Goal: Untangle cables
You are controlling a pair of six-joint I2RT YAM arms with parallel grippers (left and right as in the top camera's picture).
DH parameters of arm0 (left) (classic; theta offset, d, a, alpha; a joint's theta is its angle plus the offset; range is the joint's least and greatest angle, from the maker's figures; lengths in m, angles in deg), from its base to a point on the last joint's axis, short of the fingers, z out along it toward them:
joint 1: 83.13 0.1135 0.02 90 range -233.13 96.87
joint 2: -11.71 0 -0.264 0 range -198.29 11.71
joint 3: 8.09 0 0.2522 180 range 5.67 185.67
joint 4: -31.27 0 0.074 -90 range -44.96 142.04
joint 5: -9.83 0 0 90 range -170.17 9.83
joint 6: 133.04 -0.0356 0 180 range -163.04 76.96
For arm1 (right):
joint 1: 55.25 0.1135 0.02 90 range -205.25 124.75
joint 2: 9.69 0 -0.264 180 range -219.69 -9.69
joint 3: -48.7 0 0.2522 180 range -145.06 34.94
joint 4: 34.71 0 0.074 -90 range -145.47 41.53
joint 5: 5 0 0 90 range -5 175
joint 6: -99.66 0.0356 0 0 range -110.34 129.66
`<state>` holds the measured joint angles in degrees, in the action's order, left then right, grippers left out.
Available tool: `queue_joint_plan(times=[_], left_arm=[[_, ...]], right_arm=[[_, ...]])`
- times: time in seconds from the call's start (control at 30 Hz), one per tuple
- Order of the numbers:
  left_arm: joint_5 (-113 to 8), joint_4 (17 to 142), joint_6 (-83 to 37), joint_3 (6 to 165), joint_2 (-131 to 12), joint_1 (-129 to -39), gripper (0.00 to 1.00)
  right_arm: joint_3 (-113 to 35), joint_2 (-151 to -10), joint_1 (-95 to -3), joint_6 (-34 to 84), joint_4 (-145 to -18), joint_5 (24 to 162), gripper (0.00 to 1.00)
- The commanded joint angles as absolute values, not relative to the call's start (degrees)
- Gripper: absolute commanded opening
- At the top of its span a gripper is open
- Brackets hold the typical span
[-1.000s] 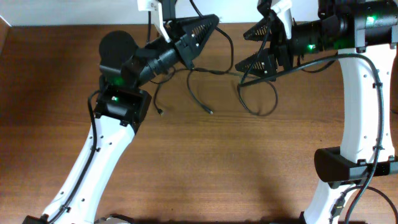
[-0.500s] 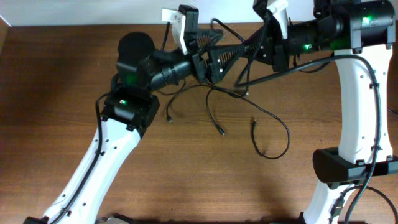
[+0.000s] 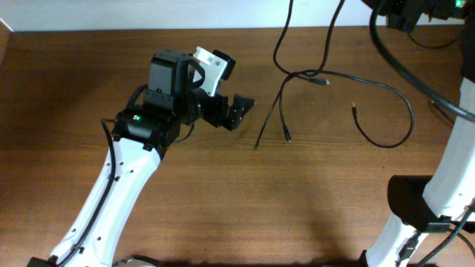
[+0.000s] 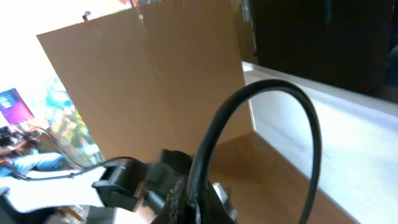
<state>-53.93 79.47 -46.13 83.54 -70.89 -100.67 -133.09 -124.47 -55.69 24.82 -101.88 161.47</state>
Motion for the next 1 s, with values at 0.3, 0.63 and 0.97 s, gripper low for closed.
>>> queue_joint_plan(times=[0.3,0.63,0.97], left_arm=[[-43.87,76.91,-64.43,83.71,-81.19,-100.59,0.95],[-43.92,79.41,-64.38,83.71,-81.19,-100.59,0.97],[-43.94,80.54,-64.38,83.71,-81.19,-100.59,0.99]], right_arm=[[-133.79,-123.49,-55.65,51.11,-80.99,166.08,0.04],[-133.72,-123.53,-58.10,50.35,-80.55,164.92,0.04],[-133.55,-130.24,-76.11,48.38,-80.61,162.85,0.04]])
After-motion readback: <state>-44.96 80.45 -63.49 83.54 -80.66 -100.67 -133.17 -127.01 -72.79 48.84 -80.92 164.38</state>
